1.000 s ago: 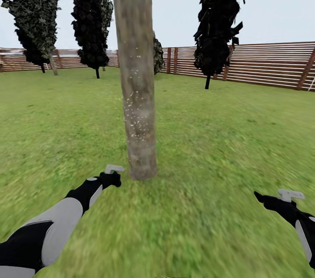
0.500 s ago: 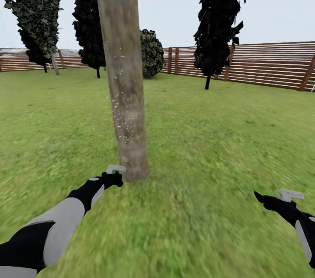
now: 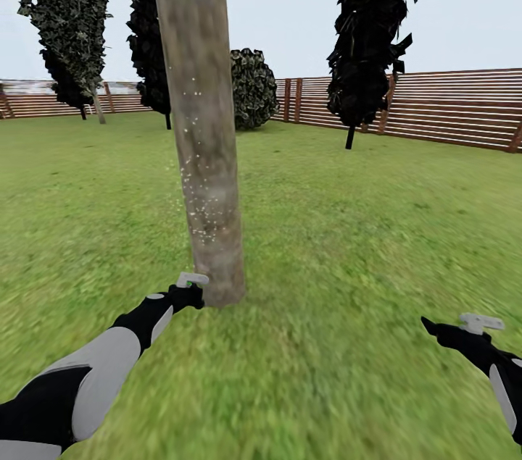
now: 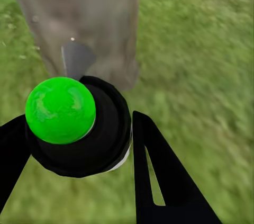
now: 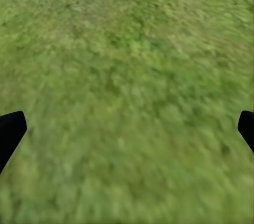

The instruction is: In the garden, pick up the pesticide atomizer on the floor and spray pesticide onto both trees until each tree trunk is fully covered.

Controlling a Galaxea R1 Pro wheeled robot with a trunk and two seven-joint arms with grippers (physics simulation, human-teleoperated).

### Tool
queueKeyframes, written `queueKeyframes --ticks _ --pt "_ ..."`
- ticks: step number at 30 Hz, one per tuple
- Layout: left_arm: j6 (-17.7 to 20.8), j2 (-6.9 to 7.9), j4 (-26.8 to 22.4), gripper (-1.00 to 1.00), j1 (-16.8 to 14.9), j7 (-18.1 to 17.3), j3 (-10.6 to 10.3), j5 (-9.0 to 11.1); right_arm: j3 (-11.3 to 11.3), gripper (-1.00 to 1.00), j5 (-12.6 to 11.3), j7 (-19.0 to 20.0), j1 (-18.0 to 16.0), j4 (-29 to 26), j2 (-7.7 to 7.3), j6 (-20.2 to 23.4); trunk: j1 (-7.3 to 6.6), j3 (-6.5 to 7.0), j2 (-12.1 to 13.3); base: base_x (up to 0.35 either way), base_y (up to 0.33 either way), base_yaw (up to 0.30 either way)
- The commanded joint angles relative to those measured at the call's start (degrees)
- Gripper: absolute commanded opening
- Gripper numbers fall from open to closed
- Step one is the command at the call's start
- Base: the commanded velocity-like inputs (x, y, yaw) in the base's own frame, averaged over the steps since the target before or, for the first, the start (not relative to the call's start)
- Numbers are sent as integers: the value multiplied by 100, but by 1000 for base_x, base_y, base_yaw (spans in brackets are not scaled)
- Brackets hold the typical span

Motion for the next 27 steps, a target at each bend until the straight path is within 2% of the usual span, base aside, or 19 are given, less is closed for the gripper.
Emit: queueKeyframes --ticks 1,8,12,18,21,24,27 --pt "0 -2 1 -100 0 2 1 2 -1 100 1 0 0 -1 0 0 0 0 0 -14 -125 2" --pt "38 -26 -1 -100 0 10 -6 2 1 100 3 0 -1 -2 0 0 0 0 0 -82 -281 0" --pt "726 -12 10 -100 0 17 7 -1 -3 100 2 0 1 -5 0 0 0 0 0 -20 -91 0" --pt "1361 94 -96 -100 -2 23 18 -25 1 100 -3 9 1 4 0 0 0 0 0 -1 -4 0" --pt "1690 105 -400 -100 -8 23 18 -32 1 100 -3 9 1 6 0 0 0 0 0 0 0 0" --pt "2331 108 -917 -100 -9 23 18 -33 1 100 -5 9 1 6 0 0 0 0 0 0 0 0" --pt "2475 108 -1048 -100 -8 23 14 -41 -1 100 -6 9 1 13 0 0 0 0 0 0 0 0"
